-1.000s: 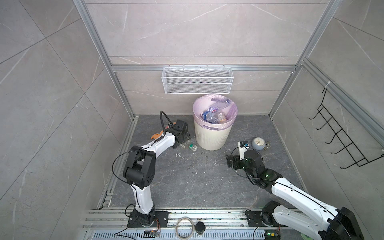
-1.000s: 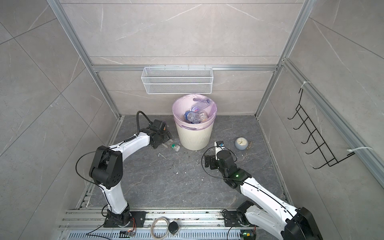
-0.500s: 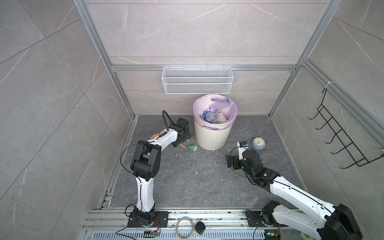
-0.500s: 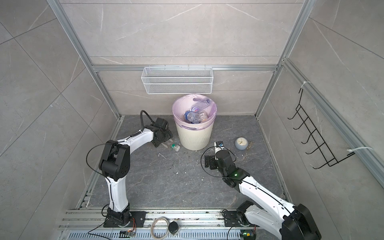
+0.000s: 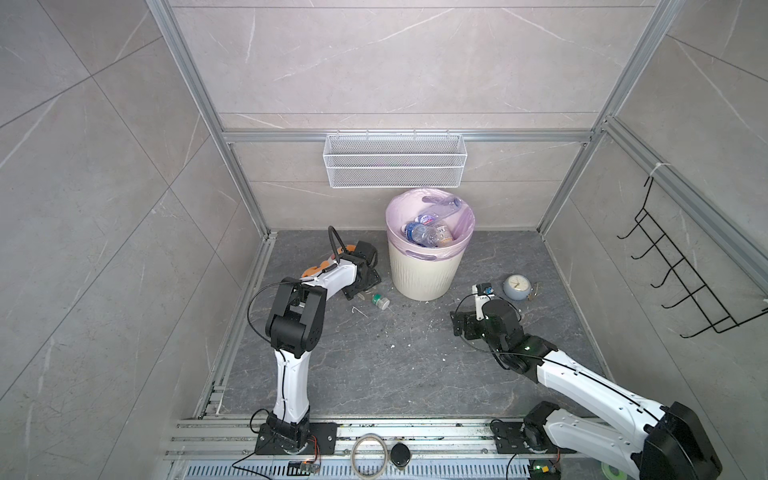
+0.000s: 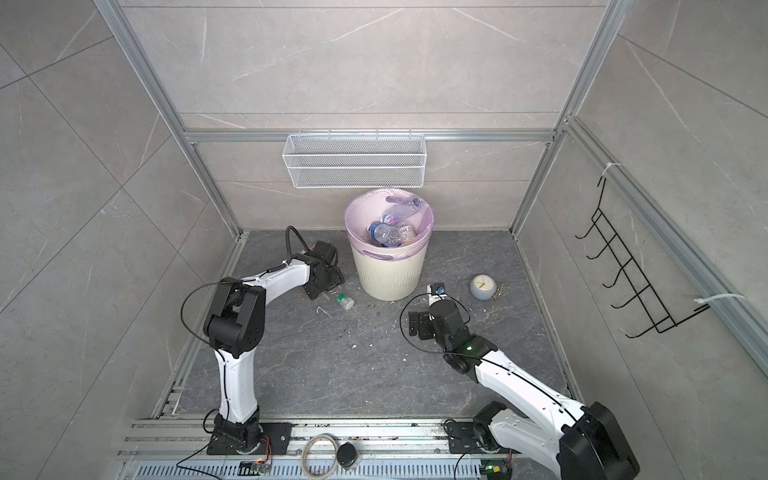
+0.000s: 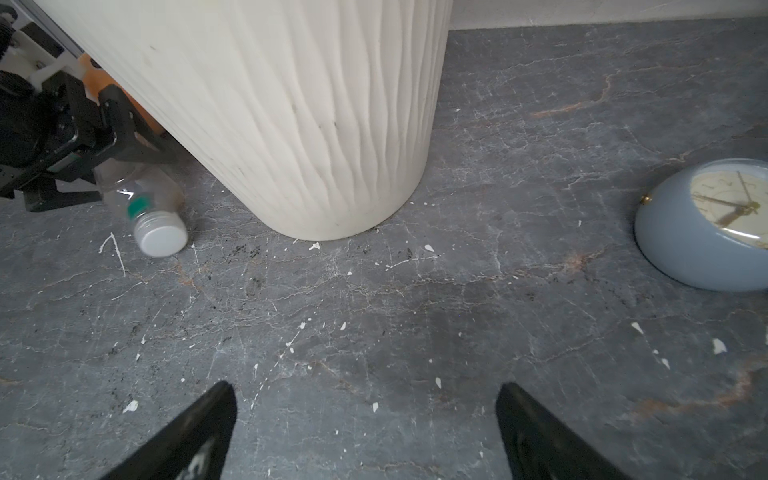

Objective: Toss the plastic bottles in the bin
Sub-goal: 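Lower the left gripper onto the clear green-cap bottle and close it, then lift the green-cap bottle with the left gripper toward the bin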

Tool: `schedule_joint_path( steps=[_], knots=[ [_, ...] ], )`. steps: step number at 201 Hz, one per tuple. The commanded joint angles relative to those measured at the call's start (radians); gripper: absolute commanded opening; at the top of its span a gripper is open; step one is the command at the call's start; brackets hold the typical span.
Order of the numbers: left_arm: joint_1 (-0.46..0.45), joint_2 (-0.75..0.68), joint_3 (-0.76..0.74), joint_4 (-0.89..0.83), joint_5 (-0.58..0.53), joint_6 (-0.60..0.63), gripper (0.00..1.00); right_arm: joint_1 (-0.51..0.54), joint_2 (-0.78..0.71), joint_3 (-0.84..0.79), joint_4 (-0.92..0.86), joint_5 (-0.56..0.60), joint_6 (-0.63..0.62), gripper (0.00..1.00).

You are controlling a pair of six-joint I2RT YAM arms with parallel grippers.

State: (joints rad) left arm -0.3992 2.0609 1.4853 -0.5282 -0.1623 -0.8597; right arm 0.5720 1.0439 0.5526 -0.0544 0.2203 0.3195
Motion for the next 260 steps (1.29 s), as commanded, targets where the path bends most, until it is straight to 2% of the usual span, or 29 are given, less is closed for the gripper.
schedule_joint_path(
  steps=[1,37,73,114,148,260],
  knots=[
    [0.000,-0.074,-0.053,-0.021,-0.011,0.023,0.81,0.006,0.008,0.019,0.006,0.001,0.013,1.00],
    [-0.007,-0.122,-0.113,-0.014,-0.021,0.053,0.80,0.006,0.010,0.020,0.004,-0.006,0.015,1.00],
    [-0.023,-0.155,-0.147,0.002,-0.059,0.119,0.83,0.006,0.010,0.020,0.005,-0.010,0.018,1.00],
    [-0.023,-0.136,-0.137,0.030,-0.078,0.217,0.84,0.006,0.019,0.021,0.007,-0.015,0.020,0.99],
    [-0.023,-0.120,-0.139,0.067,-0.073,0.241,0.83,0.006,0.021,0.021,0.007,-0.018,0.020,1.00],
    [-0.021,-0.146,-0.183,0.108,-0.031,0.254,0.61,0.006,0.018,0.024,-0.001,-0.009,0.015,1.00]
  ],
)
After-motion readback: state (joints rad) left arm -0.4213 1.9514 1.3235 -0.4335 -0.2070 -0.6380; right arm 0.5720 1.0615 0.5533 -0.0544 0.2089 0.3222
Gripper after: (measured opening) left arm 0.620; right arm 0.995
